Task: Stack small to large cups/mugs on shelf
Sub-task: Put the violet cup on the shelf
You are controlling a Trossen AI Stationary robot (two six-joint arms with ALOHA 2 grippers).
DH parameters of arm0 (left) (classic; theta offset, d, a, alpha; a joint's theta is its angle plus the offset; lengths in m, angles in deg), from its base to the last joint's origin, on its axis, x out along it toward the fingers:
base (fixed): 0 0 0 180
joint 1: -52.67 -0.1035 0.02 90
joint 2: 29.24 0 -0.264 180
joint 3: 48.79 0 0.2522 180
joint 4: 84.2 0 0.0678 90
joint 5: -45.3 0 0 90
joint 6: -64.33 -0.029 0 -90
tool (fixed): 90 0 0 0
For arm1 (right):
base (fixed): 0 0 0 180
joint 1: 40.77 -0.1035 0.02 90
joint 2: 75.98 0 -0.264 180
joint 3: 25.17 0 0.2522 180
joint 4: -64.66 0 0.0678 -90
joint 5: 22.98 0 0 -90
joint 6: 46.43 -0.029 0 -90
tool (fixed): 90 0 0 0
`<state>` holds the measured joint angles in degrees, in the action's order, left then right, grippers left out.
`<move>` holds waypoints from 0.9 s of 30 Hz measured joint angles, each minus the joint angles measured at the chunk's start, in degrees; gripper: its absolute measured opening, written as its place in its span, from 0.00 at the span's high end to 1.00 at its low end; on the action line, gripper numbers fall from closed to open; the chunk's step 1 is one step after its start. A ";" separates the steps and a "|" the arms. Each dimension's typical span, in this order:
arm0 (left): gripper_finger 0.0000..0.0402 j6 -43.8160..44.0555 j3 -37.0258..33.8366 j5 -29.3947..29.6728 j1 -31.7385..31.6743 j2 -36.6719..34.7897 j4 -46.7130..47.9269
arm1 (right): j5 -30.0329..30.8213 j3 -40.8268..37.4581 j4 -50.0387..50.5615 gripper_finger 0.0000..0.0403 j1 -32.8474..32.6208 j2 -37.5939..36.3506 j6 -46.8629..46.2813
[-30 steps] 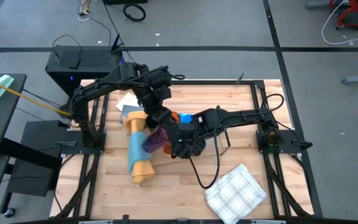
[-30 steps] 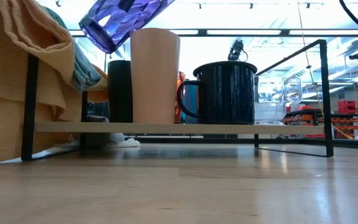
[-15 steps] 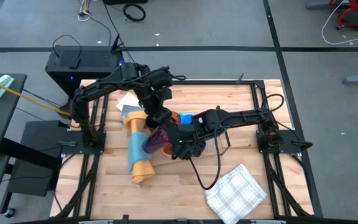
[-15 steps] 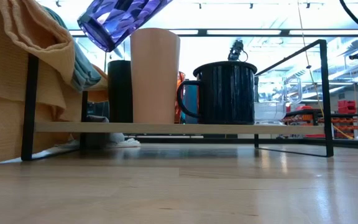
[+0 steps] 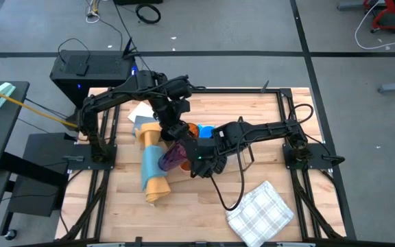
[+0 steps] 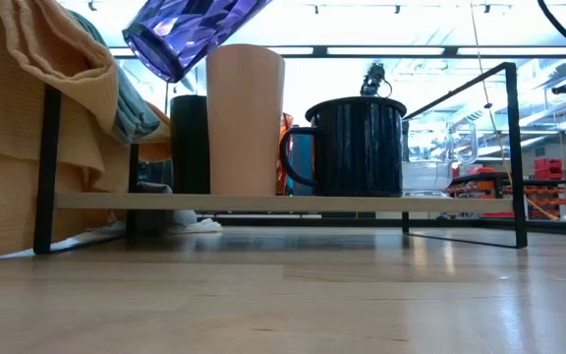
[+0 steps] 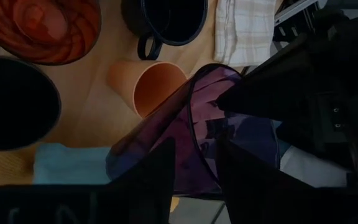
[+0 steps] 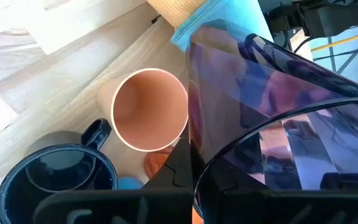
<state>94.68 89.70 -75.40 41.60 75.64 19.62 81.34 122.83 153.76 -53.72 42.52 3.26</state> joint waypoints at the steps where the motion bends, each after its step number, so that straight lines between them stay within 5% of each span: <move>1: 0.72 -0.39 0.00 -0.04 0.00 0.00 -0.02 | 0.02 0.00 0.02 0.99 0.00 0.00 0.00; 11: 0.98 -4.50 0.02 -0.52 -0.05 -0.04 -0.46 | -0.29 -0.04 -0.06 0.99 0.09 0.02 0.18; 20: 0.98 -5.26 0.04 -1.78 -0.07 -0.11 -0.18 | 0.04 -0.04 -0.29 0.99 0.07 0.02 0.22; 27: 0.88 -4.10 0.02 -5.22 -0.14 -0.11 -0.01 | 0.16 -0.02 -0.65 0.99 0.04 0.02 0.26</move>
<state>90.58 89.72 -80.62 41.46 75.53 19.61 81.51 122.81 153.11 -53.68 42.54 3.52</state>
